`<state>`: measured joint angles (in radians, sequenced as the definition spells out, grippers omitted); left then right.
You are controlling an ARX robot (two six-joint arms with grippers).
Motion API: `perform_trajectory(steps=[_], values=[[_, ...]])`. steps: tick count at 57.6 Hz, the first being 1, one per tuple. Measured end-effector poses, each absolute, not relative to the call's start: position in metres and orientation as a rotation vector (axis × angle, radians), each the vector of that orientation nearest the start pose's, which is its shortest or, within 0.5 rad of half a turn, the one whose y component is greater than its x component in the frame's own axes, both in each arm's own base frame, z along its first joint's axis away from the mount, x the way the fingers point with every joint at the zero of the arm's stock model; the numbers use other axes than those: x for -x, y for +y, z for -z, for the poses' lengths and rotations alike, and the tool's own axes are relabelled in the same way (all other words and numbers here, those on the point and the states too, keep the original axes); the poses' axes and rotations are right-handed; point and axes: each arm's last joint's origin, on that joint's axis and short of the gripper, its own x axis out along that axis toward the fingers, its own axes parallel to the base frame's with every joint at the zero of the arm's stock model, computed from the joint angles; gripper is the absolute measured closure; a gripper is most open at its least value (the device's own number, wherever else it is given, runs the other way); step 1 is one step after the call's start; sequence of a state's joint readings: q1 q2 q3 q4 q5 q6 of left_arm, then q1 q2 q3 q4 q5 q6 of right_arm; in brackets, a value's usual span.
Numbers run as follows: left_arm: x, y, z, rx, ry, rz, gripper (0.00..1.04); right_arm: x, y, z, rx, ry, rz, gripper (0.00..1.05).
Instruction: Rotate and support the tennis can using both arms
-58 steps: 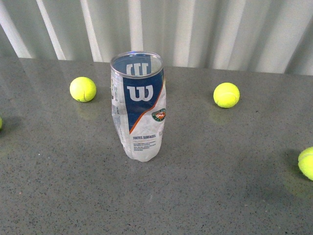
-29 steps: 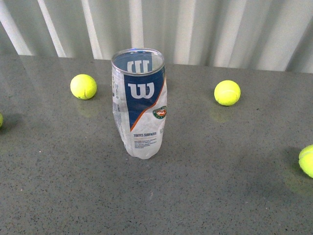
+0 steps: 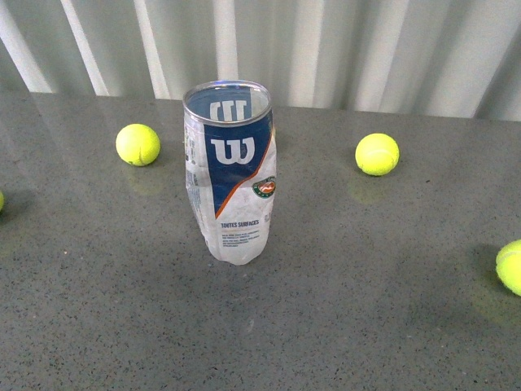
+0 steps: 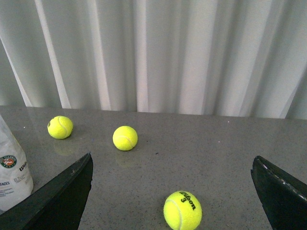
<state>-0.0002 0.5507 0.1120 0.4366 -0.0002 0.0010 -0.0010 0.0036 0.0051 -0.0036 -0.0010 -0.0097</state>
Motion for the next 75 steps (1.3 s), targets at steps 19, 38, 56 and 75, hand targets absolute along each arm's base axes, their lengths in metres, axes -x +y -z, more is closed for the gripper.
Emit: perform_trajectory(steps=[19, 38, 56, 75], values=[[-0.125, 0.0, -0.179, -0.001, 0.001, 0.0, 1.01, -0.098, 0.0, -0.165, 0.01, 0.002, 0.0, 0.07], [-0.117, 0.0, -0.175, 0.002, -0.027, -0.001, 1.01, -0.098, 0.0, -0.165, 0.01, 0.002, 0.0, 0.07], [-0.11, 0.0, -0.175, 0.002, -0.027, 0.0, 1.01, -0.098, 0.0, -0.165, 0.01, 0.002, 0.0, 0.07], [-0.096, 0.0, -0.172, 0.002, -0.024, 0.0, 1.01, -0.098, 0.0, -0.165, 0.01, 0.002, 0.0, 0.07]])
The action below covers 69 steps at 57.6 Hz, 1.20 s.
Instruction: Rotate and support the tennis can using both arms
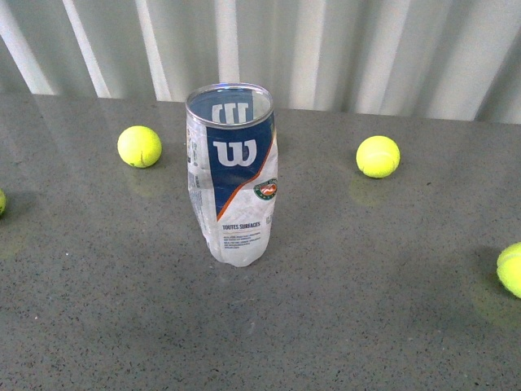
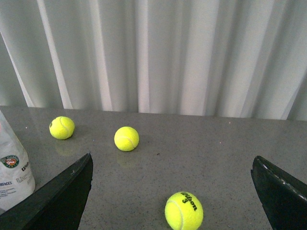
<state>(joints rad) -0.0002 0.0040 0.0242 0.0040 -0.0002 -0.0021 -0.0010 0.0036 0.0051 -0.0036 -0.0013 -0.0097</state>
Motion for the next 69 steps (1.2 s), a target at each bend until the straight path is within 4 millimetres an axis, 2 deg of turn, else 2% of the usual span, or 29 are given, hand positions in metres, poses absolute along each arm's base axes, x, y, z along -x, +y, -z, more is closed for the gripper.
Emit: perform_trajectory(steps=[8, 10, 41, 69], values=[[-0.0964, 0.0, -0.1717, 0.003, -0.022, 0.0, 1.01, -0.0976, -0.0001, -0.1646, 0.01, 0.002, 0.0, 0.07], [-0.0964, 0.0, -0.1717, 0.002, -0.022, 0.0, 0.96, -0.0976, -0.0001, -0.1646, 0.01, 0.002, 0.0, 0.07], [-0.0964, 0.0, -0.1717, 0.002, -0.022, 0.0, 0.05, -0.0976, -0.0001, -0.1646, 0.01, 0.002, 0.0, 0.07], [-0.0964, 0.0, -0.1717, 0.002, -0.022, 0.0, 0.07, -0.0976, -0.0001, -0.1646, 0.01, 0.002, 0.0, 0.07]])
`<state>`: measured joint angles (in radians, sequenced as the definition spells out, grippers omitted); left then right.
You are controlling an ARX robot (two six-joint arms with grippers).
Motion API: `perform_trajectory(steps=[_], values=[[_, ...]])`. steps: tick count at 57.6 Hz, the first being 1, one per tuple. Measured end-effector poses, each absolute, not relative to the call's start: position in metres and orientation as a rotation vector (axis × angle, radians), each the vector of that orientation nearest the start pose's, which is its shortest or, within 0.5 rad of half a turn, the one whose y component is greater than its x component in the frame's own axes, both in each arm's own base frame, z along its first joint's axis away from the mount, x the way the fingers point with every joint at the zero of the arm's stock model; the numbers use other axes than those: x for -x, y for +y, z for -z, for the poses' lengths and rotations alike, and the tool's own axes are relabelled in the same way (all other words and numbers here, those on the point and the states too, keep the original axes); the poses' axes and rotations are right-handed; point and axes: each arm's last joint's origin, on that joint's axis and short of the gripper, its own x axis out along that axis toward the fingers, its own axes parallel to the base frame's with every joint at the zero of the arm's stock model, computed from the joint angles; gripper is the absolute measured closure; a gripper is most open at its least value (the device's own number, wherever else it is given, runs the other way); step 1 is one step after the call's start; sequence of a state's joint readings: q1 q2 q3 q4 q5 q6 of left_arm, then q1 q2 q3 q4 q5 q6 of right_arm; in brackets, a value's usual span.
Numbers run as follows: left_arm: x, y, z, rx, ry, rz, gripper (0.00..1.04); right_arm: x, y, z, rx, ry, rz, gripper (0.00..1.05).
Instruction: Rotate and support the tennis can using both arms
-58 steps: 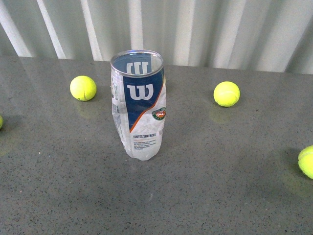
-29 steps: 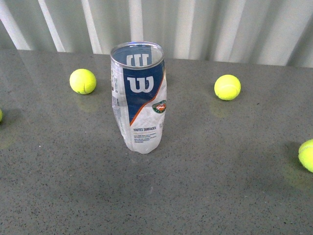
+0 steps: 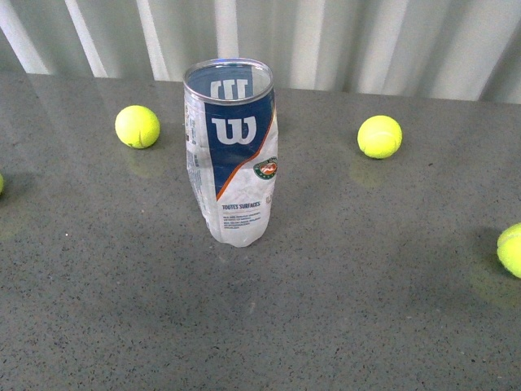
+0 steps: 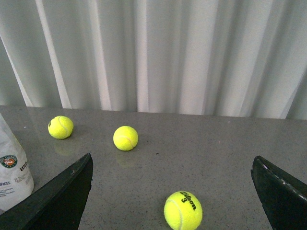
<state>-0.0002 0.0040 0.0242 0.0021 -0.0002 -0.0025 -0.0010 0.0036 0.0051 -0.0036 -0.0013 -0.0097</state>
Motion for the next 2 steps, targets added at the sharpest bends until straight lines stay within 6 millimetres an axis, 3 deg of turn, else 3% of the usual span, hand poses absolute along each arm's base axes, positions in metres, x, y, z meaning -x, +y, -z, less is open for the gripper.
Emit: perform_trajectory(steps=[2], values=[[-0.0964, 0.0, -0.1717, 0.002, -0.022, 0.0, 0.07, -0.0976, -0.0001, -0.1646, 0.01, 0.002, 0.0, 0.07]])
